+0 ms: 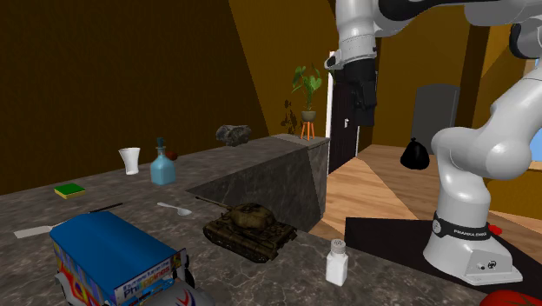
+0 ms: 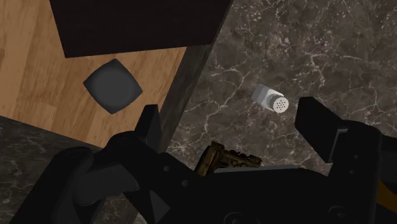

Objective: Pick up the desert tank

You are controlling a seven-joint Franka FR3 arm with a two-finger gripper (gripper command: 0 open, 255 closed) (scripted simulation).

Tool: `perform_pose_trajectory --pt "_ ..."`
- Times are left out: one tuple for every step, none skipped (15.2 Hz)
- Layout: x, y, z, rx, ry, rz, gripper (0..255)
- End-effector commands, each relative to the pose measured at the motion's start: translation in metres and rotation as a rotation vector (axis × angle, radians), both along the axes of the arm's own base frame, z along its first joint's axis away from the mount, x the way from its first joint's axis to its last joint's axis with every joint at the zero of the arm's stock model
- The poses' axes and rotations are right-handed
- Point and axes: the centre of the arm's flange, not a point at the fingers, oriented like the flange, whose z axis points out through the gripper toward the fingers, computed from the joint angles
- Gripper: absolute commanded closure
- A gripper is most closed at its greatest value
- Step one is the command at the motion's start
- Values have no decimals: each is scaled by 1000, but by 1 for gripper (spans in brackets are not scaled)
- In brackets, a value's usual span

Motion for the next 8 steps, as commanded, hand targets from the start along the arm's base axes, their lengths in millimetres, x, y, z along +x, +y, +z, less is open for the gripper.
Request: perform_pose_trajectory --pt "0 0 0 0 0 0 0" --pt "10 3 -7 -3 -2 -14 0" --pt "21 5 -13 -6 -5 -28 0" --pt "31 8 -20 -9 -7 -42 0" --pt "42 10 -26 -12 -10 -56 0" --pt "53 12 -33 -14 -12 -71 0" --pt "63 14 -39 -17 -15 -85 0" --pt "74 16 -46 -20 -17 -99 0"
